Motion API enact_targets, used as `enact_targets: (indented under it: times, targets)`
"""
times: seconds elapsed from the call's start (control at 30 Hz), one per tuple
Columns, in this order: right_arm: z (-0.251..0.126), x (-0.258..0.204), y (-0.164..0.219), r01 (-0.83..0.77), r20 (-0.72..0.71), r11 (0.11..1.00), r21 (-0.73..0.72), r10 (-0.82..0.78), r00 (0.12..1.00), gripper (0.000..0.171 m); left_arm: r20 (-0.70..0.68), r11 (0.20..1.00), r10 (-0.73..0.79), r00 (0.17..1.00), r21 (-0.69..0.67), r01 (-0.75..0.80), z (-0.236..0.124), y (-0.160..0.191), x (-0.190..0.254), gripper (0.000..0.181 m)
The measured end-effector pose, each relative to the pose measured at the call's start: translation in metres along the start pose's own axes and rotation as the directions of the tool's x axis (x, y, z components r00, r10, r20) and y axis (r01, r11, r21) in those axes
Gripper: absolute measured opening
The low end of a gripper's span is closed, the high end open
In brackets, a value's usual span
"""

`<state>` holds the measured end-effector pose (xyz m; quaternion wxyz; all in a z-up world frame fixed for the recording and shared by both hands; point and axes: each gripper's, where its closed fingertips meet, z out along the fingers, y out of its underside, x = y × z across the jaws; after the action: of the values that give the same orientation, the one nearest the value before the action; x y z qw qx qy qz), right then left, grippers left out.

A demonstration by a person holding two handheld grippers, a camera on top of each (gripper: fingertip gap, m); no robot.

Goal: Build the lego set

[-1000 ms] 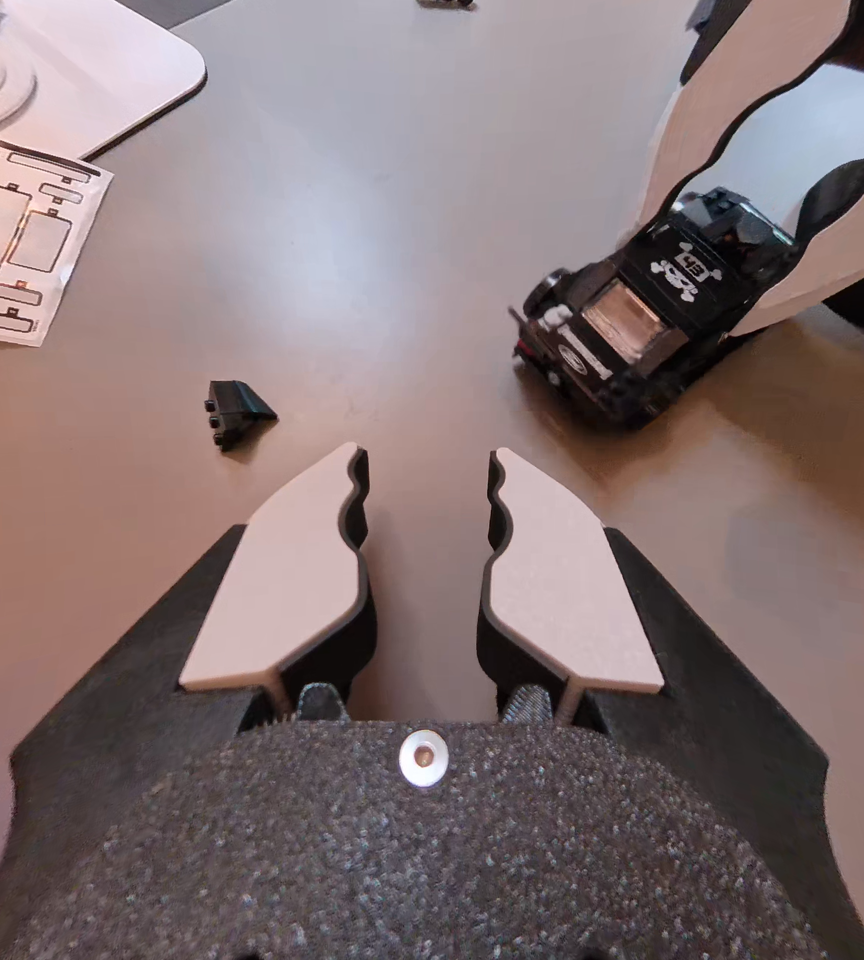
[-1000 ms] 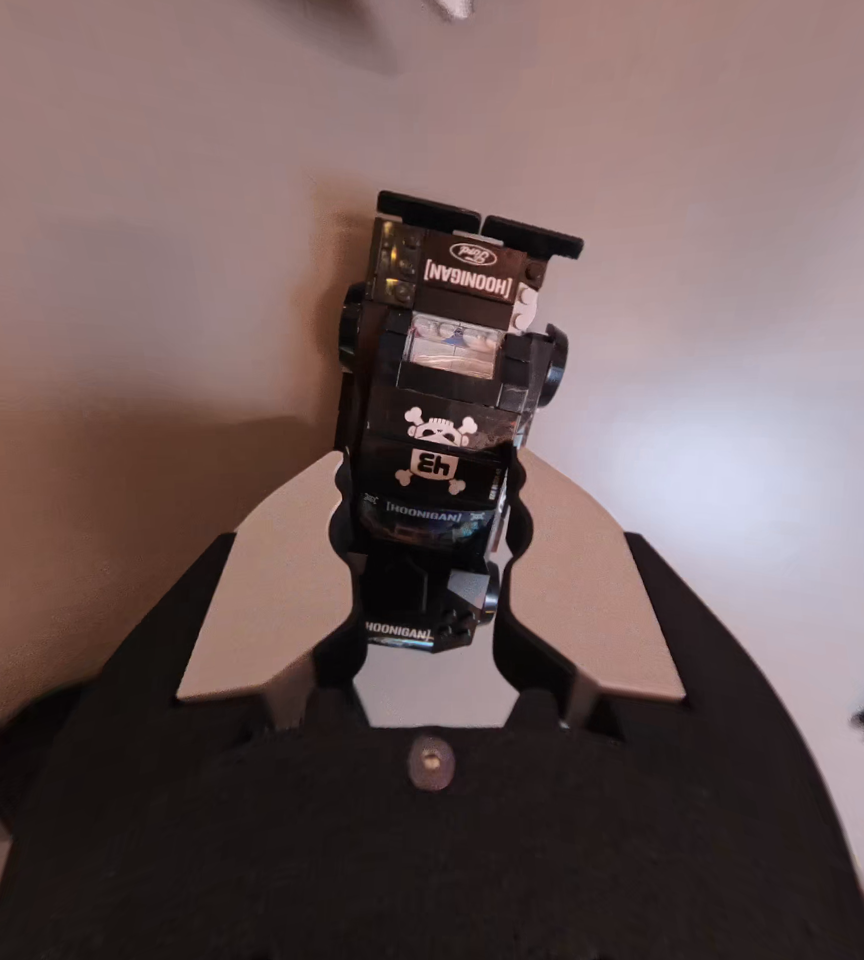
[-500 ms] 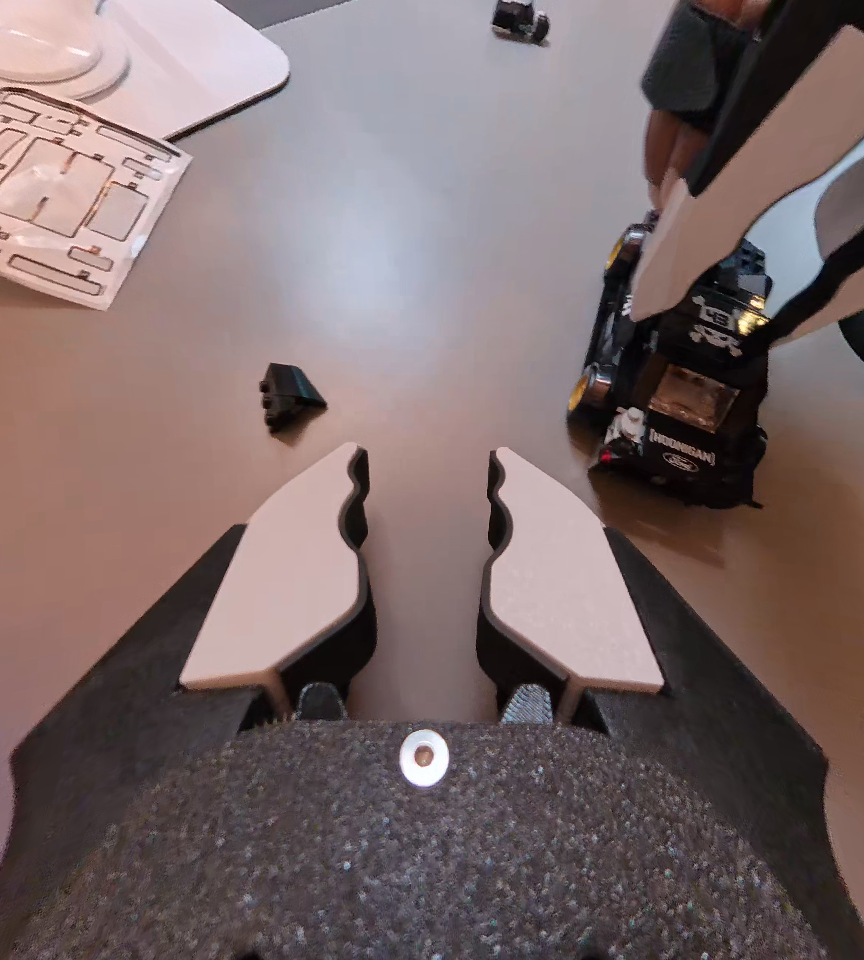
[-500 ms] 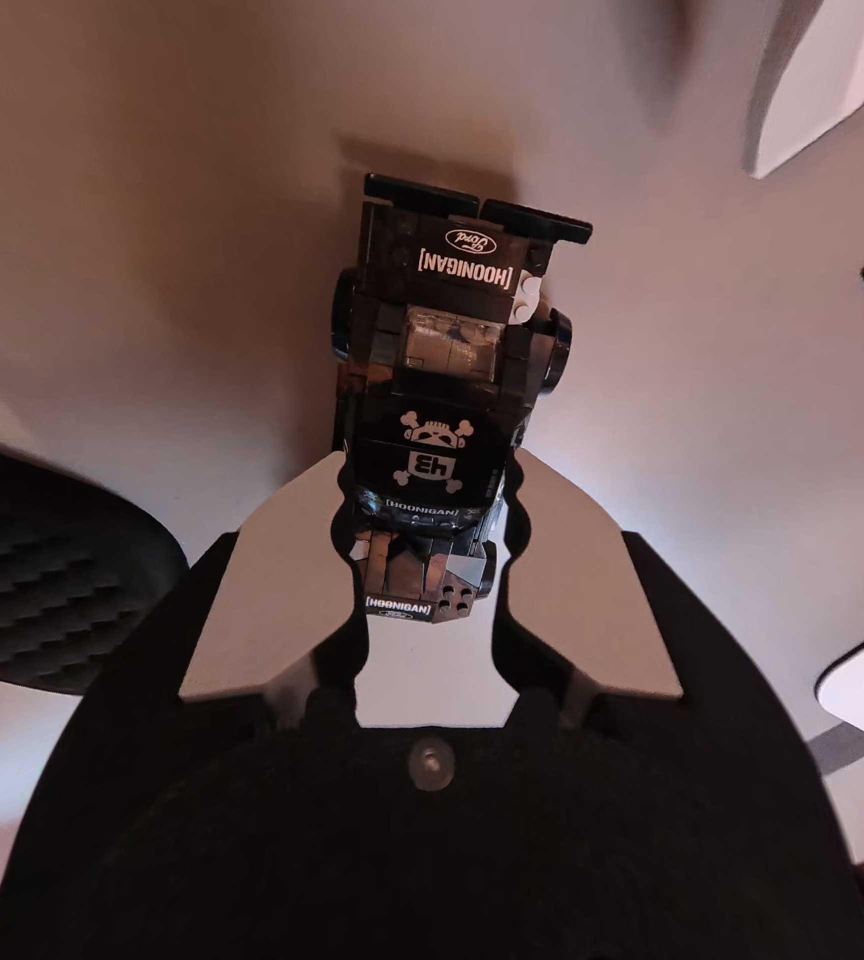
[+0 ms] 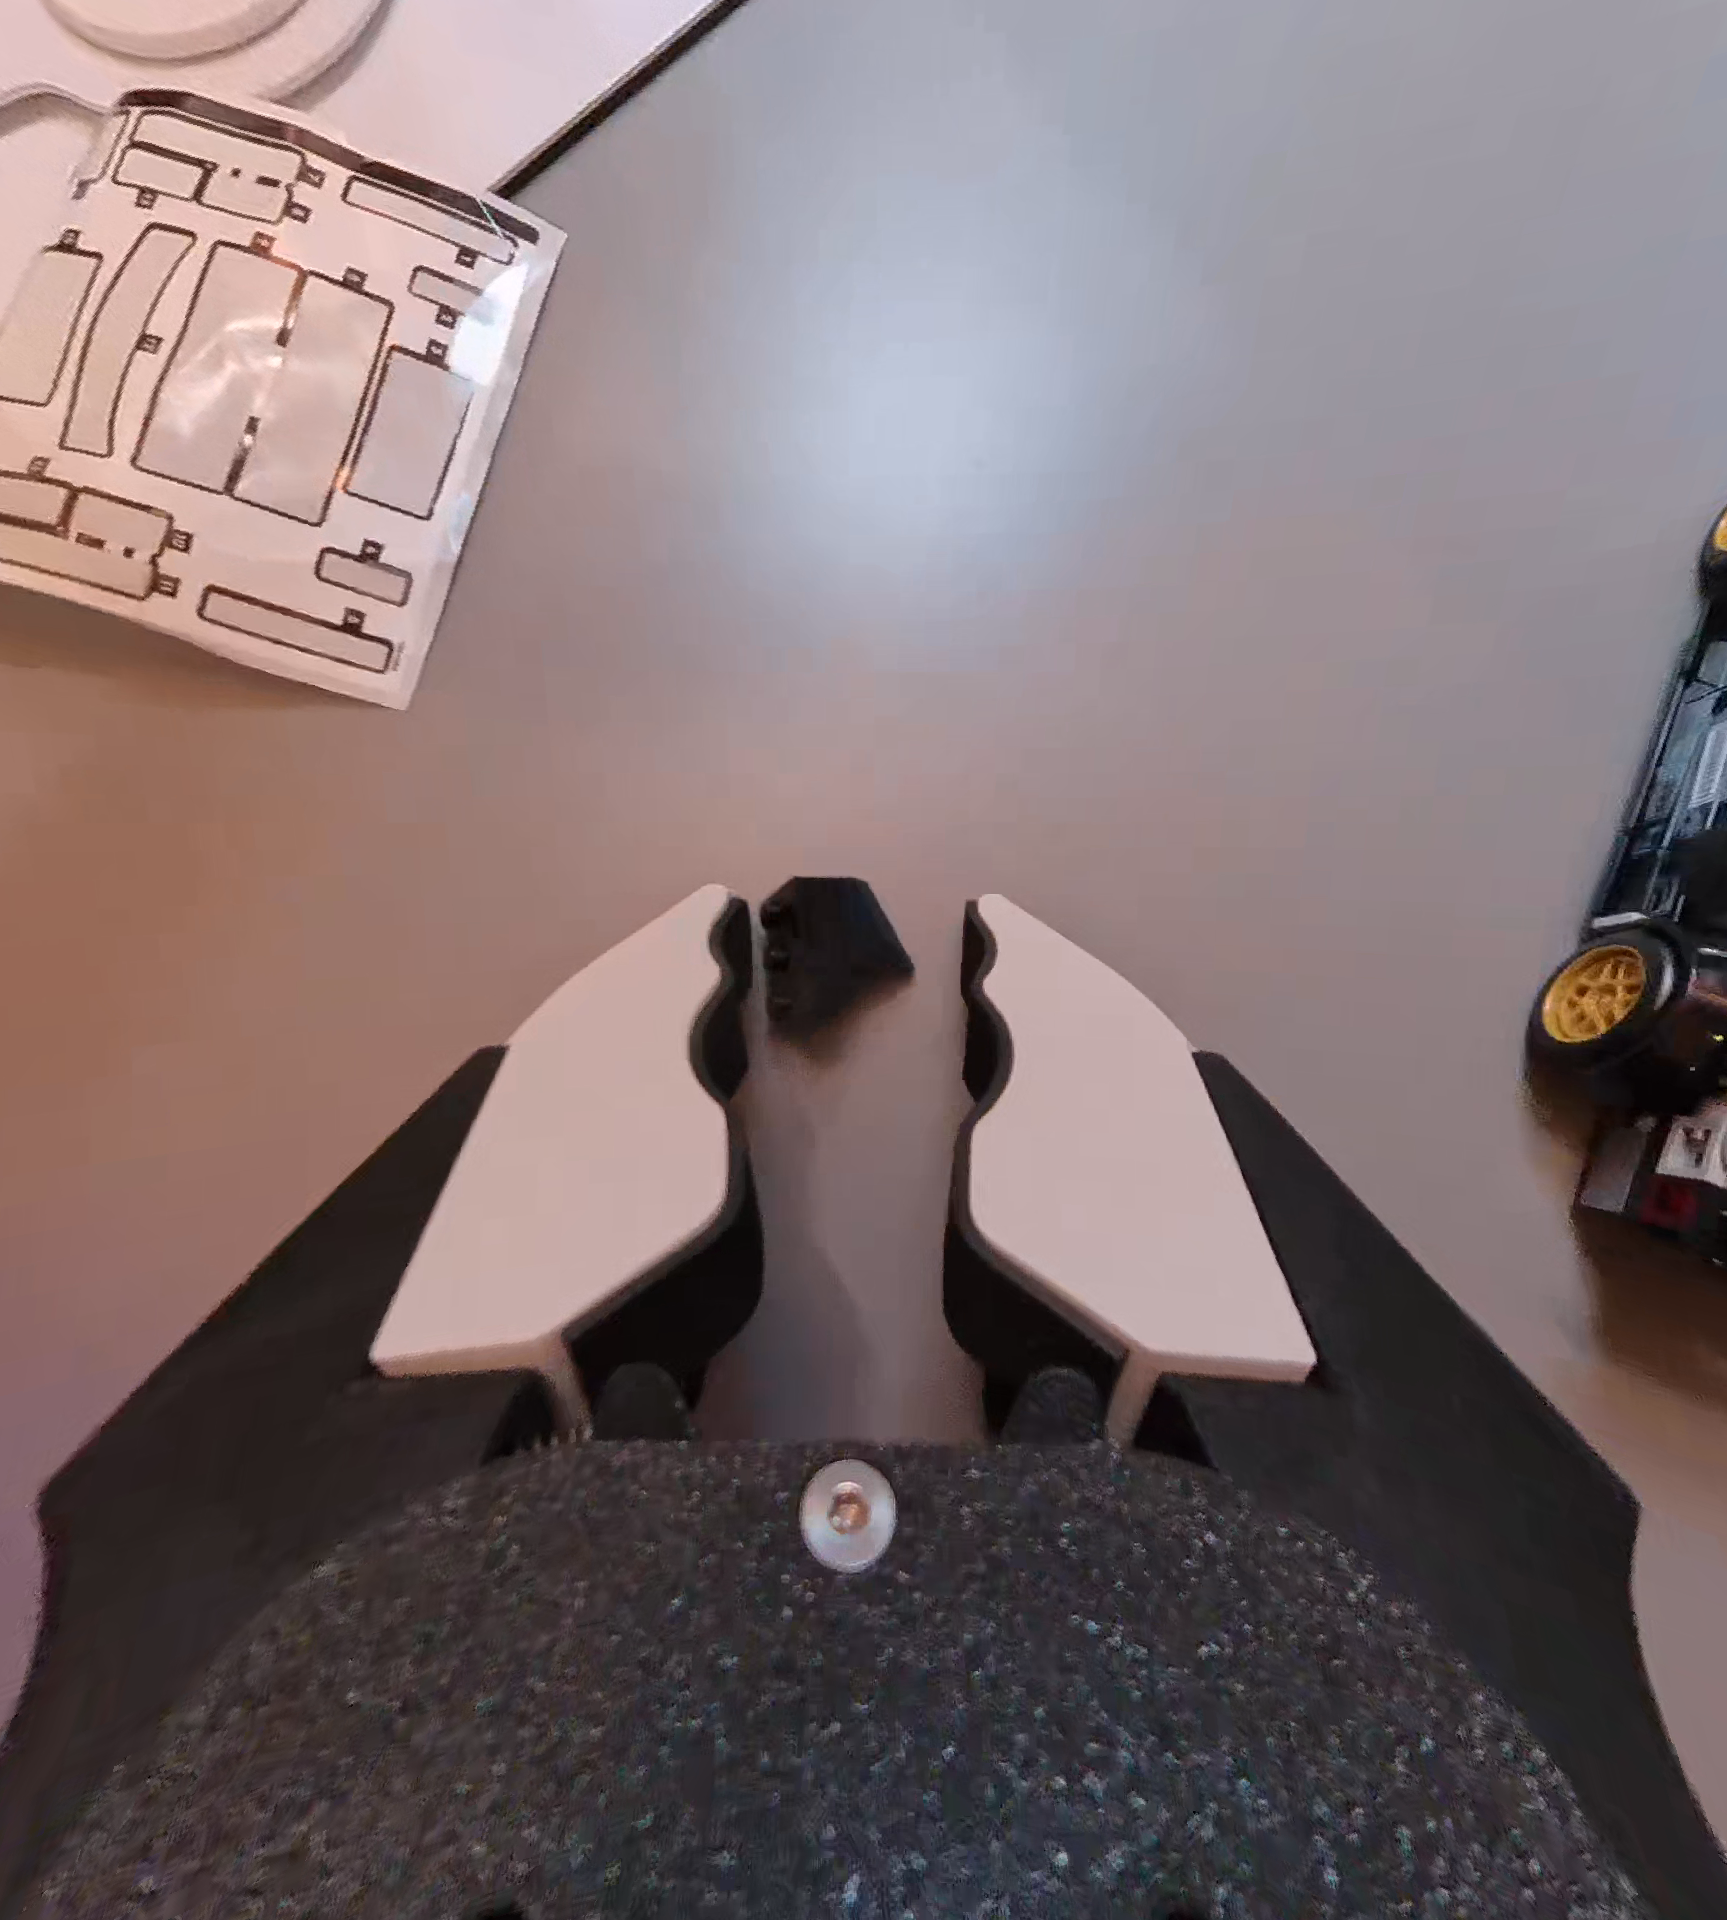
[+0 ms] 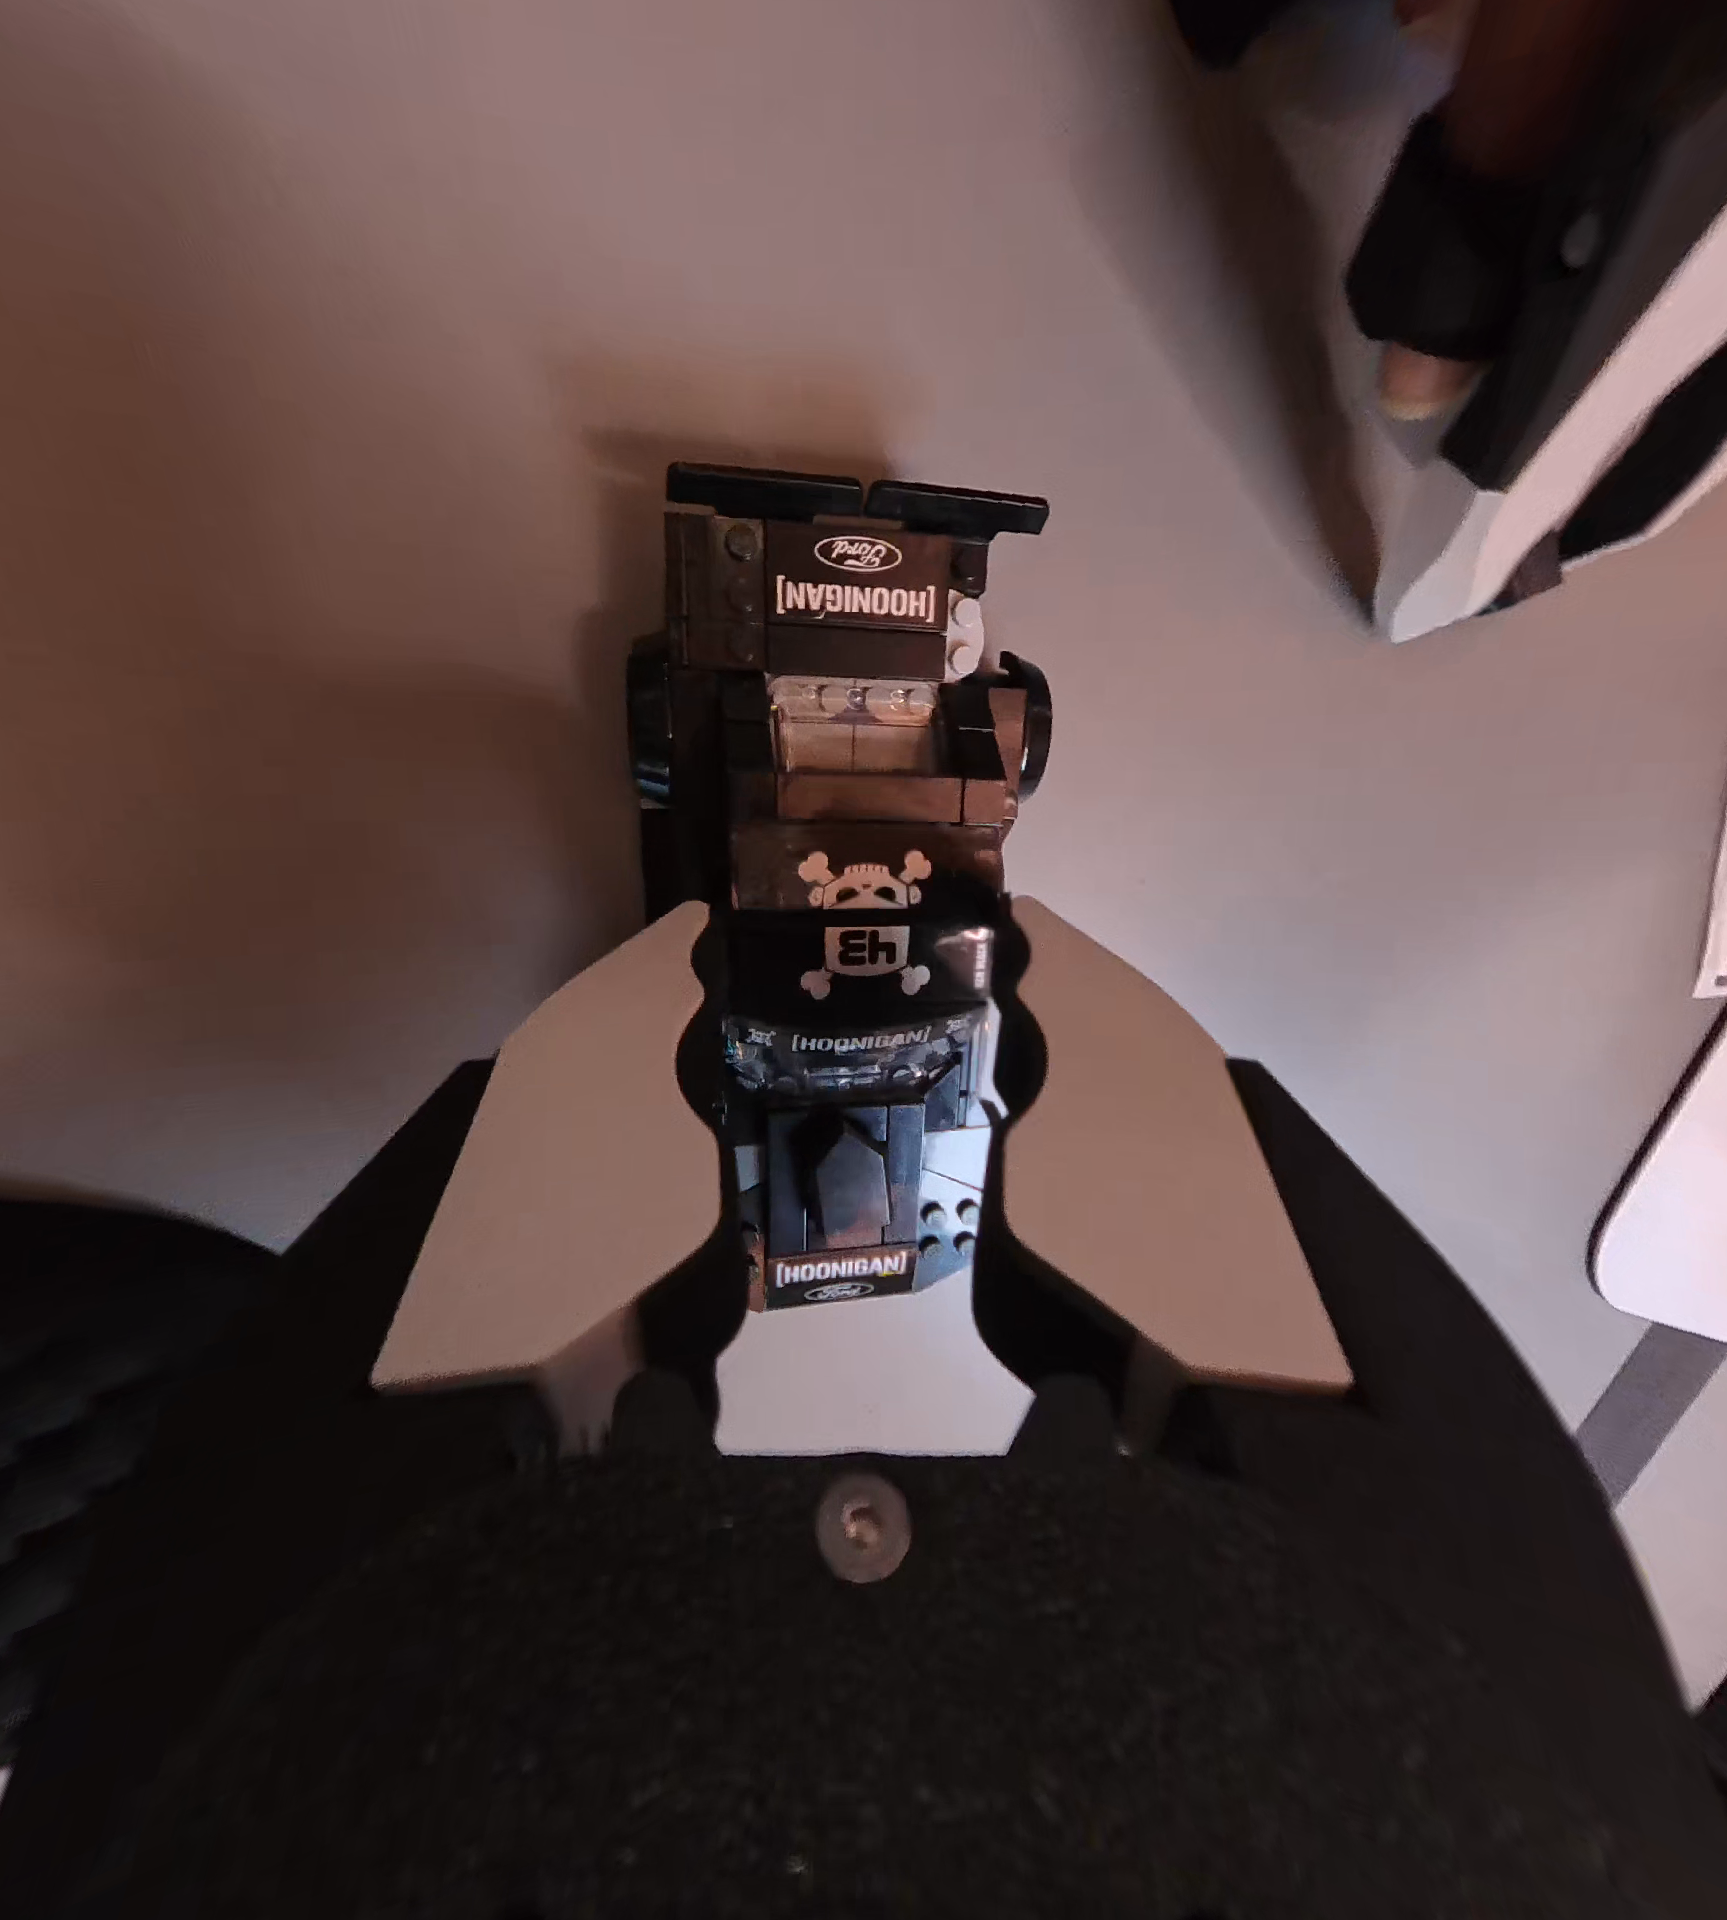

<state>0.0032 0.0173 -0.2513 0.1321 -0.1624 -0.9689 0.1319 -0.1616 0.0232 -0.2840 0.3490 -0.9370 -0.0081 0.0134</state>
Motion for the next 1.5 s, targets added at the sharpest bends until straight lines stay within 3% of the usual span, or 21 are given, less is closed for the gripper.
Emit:
enact_targets:
  times: [0.1, 0.27, 0.4, 0.5, 0.63, 0.83, 0.97, 1.13, 1.5]
  targets:
    - [-0.001, 0.000, 0.002, 0.069, 0.061, 0.997, -0.044, -0.067, 0.996, 0.050, -0.033, 1.000, 0.025, 0.999, -0.003, -0.025, -0.001, 0.002, 0.006, 0.022]
    - [-0.002, 0.004, 0.001, 0.300, 0.181, 0.951, -0.068, -0.284, 0.942, 0.049, -0.073, 0.999, 0.040, 0.997, 0.005, -0.039, -0.006, 0.007, 0.012, 0.022]
    - [-0.010, 0.000, -0.013, 0.472, 0.239, 0.881, -0.010, -0.457, 0.857, 0.021, -0.100, 0.999, 0.053, 0.994, 0.019, -0.051, -0.010, 0.010, 0.018, 0.022]
    - [-0.007, -0.001, -0.007, 0.567, 0.311, 0.817, -0.106, -0.515, 0.799, 0.037, -0.114, 0.998, 0.055, 0.992, 0.028, -0.052, -0.012, 0.012, 0.021, 0.022]
    - [-0.009, -0.001, -0.009, 0.471, 0.327, 0.877, -0.097, -0.419, 0.847, 0.041, -0.123, 0.998, 0.056, 0.991, 0.044, -0.051, -0.015, 0.016, 0.024, 0.022]
    - [-0.009, 0.001, 0.003, 0.107, 0.187, 0.986, -0.129, -0.081, 0.979, 0.086, -0.122, 0.996, 0.077, 0.990, 0.049, -0.071, -0.018, 0.017, 0.025, 0.022]
    - [0.004, 0.001, 0.020, -0.089, 0.139, 0.992, -0.092, 0.101, 0.985, 0.084, -0.124, 0.995, 0.088, 0.988, 0.056, -0.082, -0.020, 0.016, 0.026, 0.022]
    - [0.016, 0.004, 0.032, -0.043, 0.112, 0.993, -0.113, 0.056, 0.992, 0.068, -0.127, 0.995, 0.097, 0.987, 0.045, -0.092, -0.019, 0.019, 0.028, 0.022]
    - [0.022, 0.003, 0.035, 0.115, 0.175, 0.983, -0.141, -0.089, 0.981, 0.069, -0.131, 0.994, 0.106, 0.986, 0.044, -0.101, -0.018, 0.020, 0.030, 0.023]
